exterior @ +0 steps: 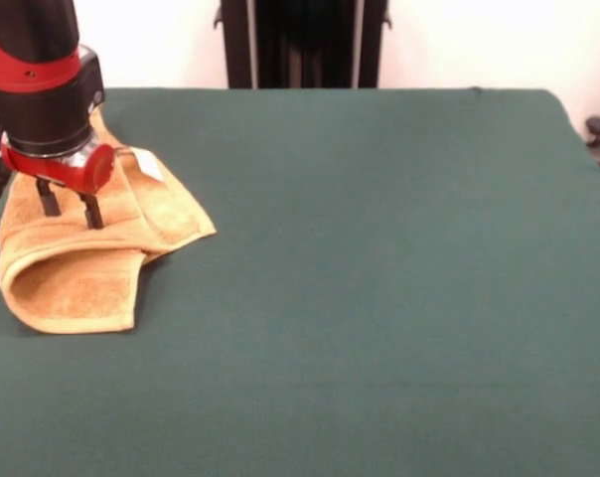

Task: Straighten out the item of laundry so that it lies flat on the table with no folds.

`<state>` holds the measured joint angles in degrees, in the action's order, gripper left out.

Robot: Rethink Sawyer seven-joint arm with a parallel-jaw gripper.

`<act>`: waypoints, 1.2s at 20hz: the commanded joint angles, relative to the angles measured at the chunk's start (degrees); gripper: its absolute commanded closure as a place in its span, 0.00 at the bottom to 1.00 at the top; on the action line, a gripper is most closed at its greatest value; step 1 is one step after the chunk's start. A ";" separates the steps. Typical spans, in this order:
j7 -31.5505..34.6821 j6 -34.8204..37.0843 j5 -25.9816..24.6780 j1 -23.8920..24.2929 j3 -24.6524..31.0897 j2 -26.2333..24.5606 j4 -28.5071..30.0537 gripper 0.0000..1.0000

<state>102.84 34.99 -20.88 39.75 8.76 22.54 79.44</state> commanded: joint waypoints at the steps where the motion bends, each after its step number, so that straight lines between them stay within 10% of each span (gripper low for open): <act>1: 15.85 -9.06 4.81 -9.43 3.64 -6.19 2.40 0.00; 24: 18.69 -16.33 19.36 -12.92 -0.63 -3.13 9.96 0.00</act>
<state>102.98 23.30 -7.18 31.37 3.57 21.40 81.07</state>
